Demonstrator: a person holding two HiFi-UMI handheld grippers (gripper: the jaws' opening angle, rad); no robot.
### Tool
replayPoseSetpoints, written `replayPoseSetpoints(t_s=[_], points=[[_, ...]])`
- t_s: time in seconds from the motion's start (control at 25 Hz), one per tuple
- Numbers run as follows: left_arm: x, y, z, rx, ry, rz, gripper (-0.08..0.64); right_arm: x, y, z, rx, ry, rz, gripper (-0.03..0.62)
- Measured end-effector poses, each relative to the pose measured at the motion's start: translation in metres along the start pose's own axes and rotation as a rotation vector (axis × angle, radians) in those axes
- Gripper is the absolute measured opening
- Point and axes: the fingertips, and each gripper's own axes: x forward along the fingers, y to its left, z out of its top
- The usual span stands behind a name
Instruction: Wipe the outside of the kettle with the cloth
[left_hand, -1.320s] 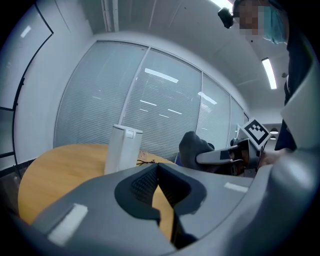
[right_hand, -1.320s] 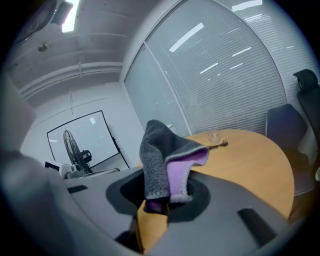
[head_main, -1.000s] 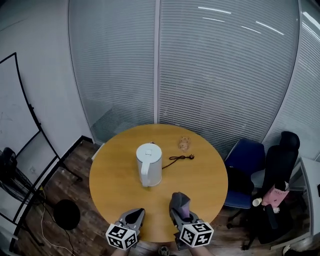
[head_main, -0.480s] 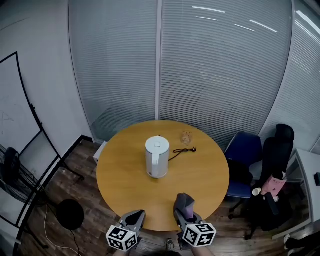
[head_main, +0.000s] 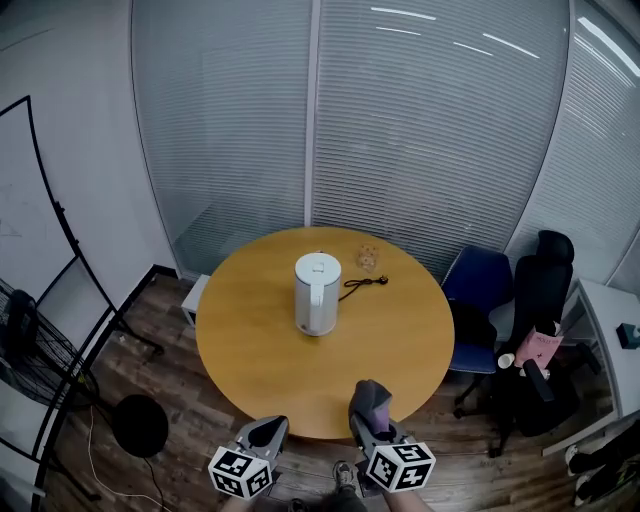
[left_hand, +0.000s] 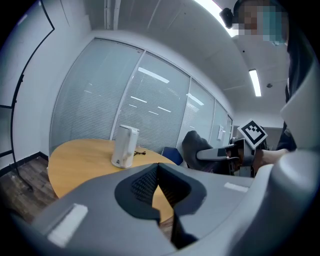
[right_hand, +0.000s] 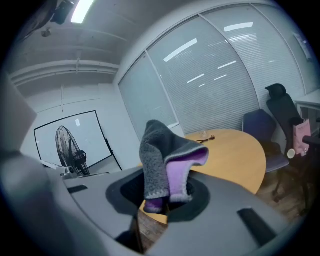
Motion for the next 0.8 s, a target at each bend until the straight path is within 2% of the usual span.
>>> replayPoseSetpoints(t_s=[0.32,0.8], points=[[-0.015,-0.003,-0.004,0.004,-0.005,-0.029,0.009,-0.01,0.015,-0.016,-0.007,0.003,-0.024,0.097],[-0.015,-0.004,-0.004,0.01,-0.006,-0.04,0.009,-0.013,0.018,-0.015,-0.019,-0.005,-0.034,0.097]])
